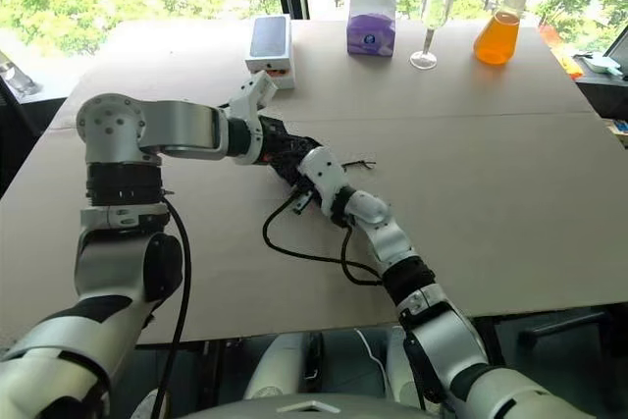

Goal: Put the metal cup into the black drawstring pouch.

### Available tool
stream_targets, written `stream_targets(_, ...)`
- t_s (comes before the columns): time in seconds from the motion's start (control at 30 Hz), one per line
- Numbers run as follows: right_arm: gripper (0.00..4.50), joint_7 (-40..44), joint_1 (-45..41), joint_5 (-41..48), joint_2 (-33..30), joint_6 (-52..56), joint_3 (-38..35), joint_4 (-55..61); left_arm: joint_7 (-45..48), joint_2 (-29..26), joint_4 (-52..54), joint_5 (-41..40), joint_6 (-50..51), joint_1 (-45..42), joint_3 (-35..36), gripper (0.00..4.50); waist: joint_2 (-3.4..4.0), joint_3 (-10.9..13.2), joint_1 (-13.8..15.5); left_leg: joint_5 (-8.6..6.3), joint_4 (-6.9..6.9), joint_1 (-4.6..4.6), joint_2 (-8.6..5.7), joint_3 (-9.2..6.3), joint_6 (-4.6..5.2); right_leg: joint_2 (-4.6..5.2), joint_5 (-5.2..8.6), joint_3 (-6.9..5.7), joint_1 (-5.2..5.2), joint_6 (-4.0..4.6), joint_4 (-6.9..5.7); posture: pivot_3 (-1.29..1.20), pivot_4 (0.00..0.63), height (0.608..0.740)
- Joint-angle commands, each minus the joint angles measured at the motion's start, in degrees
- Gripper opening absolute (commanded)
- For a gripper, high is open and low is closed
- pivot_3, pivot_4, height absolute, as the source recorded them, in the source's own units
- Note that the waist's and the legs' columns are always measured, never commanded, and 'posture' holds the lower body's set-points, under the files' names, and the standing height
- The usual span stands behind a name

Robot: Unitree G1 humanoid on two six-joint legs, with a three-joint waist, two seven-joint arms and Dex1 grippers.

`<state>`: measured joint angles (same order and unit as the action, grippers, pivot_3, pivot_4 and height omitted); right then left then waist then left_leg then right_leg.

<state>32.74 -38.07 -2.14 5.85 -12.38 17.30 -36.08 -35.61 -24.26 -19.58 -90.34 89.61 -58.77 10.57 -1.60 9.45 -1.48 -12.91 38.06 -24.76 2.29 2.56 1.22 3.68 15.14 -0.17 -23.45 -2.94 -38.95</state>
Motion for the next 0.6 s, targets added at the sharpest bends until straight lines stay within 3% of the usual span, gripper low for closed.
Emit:
stream_targets(0.03,0.1,-1.3,-6.5,-3.9,2.5,-7.1,2.7,-3.6,-3.9,2.2,1.1,-14.8,-4.7,1.3,-3.4,0.0,-0.01,0.0,-0.1,0.0,0.0,0.0,0.0,0.0,0.0,0.02,0.0,0.0,0.0,0.0,0.01,0.0,0.15,0.74)
stream_targets(0.13,0.1,-2.5,-8.6,-3.7,3.5,-9.1,1.2,-6.0,-8.3,1.6,3.4,-22.6,-9.4,3.7,-5.7,0.0,-0.03,0.0,-0.2,0.0,0.01,0.0,0.11,0.0,0.0,0.21,0.0,-0.01,0.01,0.0,0.0,0.0,0.15,0.74)
stream_targets(0.3,0.1,-5.4,-9.7,-4.0,3.9,-9.6,-0.5,-8.8,-12.1,2.1,9.0,-22.7,-13.9,8.5,-4.7,0.0,-0.05,0.0,-0.2,0.0,0.01,-0.02,0.05,0.01,0.0,0.28,0.0,-0.06,0.01,0.0,0.01,0.0,0.15,0.74)
stream_targets(0.6,0.1,-6.2,-4.1,2.1,3.9,-4.9,-5.4,-2.1,-20.7,2.0,14.6,-22.7,-21.9,16.7,1.5,0.0,-0.05,0.0,-0.1,0.0,0.0,-0.01,0.03,0.01,0.0,0.27,0.0,-0.08,0.02,0.0,0.02,0.0,0.15,0.74)
